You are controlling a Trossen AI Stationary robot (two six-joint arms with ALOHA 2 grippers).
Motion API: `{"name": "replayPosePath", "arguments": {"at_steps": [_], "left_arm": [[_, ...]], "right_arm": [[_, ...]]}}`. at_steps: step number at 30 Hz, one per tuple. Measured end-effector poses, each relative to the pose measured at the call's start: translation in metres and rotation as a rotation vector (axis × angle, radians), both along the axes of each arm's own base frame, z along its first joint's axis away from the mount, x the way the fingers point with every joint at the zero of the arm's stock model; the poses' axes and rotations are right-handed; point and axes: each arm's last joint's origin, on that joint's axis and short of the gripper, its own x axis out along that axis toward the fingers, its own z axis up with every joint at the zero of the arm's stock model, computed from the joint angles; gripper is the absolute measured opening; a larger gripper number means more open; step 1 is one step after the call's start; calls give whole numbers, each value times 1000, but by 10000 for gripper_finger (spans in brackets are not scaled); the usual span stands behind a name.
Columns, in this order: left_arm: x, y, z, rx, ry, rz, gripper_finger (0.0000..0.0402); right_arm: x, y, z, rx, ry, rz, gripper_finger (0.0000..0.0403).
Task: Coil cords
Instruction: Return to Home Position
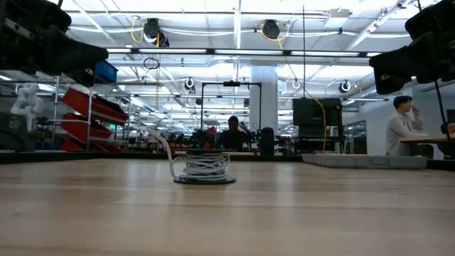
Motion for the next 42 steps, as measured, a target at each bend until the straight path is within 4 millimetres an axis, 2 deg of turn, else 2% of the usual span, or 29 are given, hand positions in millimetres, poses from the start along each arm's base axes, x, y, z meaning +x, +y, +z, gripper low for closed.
{"name": "replayPosePath", "arguments": {"at_steps": [8, 11, 22, 31, 42], "left_arm": [[0, 0, 0, 72, -3, 1, 0], [0, 0, 0, 75, -4, 2, 1], [0, 0, 0, 74, -8, 5, 16], [0, 0, 0, 73, -10, 6, 17], [0, 0, 0, 72, -10, 6, 18]], "right_arm": [[0, 0, 0, -31, -3, 1, 0], [0, 0, 0, -86, -7, 2, 0], [0, 0, 0, -90, -7, 2, 0], [0, 0, 0, 20, 1, -2, 0], [0, 0, 0, 19, 1, -2, 0]]}}
